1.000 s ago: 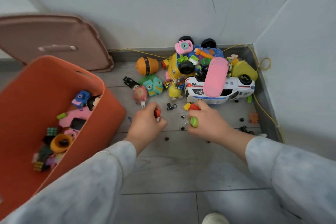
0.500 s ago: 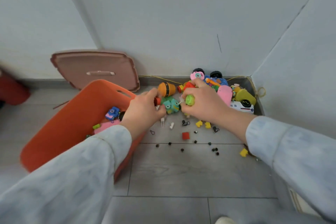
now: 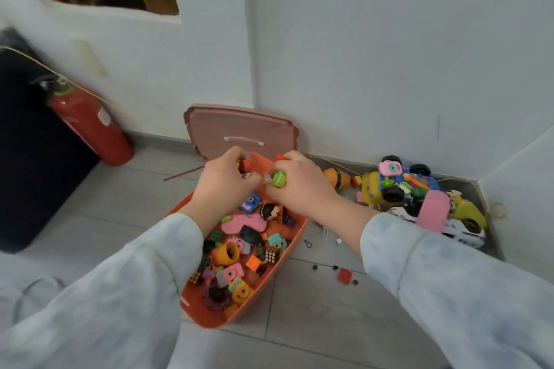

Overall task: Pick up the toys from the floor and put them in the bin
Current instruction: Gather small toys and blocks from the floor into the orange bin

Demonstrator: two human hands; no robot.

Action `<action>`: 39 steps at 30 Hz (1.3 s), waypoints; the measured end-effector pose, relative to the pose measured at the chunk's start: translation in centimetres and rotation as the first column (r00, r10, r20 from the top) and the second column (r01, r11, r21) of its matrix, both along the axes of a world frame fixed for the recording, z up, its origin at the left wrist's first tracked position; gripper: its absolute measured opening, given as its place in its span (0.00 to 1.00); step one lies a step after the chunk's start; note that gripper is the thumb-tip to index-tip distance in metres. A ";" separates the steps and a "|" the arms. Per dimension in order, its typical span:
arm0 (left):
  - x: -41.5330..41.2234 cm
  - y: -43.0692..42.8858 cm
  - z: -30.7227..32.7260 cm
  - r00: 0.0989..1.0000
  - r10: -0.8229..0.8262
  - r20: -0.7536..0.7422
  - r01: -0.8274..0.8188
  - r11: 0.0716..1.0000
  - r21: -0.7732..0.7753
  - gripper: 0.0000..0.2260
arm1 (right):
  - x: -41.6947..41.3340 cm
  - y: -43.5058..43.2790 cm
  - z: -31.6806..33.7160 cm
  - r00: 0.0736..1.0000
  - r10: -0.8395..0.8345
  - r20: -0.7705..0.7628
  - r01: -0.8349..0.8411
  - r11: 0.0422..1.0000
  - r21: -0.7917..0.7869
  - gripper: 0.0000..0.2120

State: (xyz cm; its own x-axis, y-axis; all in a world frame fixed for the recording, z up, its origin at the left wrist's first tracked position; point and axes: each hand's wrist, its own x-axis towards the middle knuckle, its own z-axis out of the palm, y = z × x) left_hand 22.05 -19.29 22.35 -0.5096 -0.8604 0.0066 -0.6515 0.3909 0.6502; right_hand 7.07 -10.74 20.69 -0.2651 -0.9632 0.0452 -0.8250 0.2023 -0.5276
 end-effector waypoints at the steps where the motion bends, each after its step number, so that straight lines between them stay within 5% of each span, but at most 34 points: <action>1: 0.7 -0.4 -0.7 1.000 -0.002 0.003 0.002 1.000 0.014 0.09 | 0.8 -0.6 -0.7 1.000 0.014 -0.012 -0.014 1.000 0.021 0.07; 12: 3.8 -2.4 -5.0 0.986 -0.145 0.085 0.146 0.989 -0.010 0.19 | 2.6 -1.9 -3.9 0.999 -0.039 0.017 0.039 0.999 0.005 0.34; 17: 3.9 -2.2 -4.8 0.984 -0.162 0.076 0.161 0.987 0.019 0.23 | 1.9 -2.0 -3.2 0.993 -0.058 0.105 0.062 0.998 -0.031 0.31; 26: 1.1 -0.8 -4.6 0.979 -0.201 0.044 0.203 0.978 -0.043 0.24 | -0.7 0.1 -2.7 0.997 -0.048 -0.061 0.046 0.998 -0.044 0.25; 31: -2.8 0.9 -4.1 0.957 -0.288 0.005 0.288 0.956 -0.062 0.23 | -4.9 2.5 -2.0 0.975 -0.038 -0.219 0.031 0.999 -0.038 0.07; 39: -9.2 6.3 -6.7 0.850 -0.527 0.017 0.526 0.845 -0.092 0.23 | -12.2 8.5 -2.7 0.955 -0.037 -0.295 0.082 0.987 0.140 0.11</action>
State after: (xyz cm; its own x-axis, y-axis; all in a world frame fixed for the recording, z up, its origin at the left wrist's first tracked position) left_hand 12.85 -12.94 15.70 -0.8856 -0.4579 0.0771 -0.3254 0.7304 0.6006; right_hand -5.18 -2.22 17.96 -0.3190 -0.9477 -0.0137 -0.9219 0.3136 -0.2276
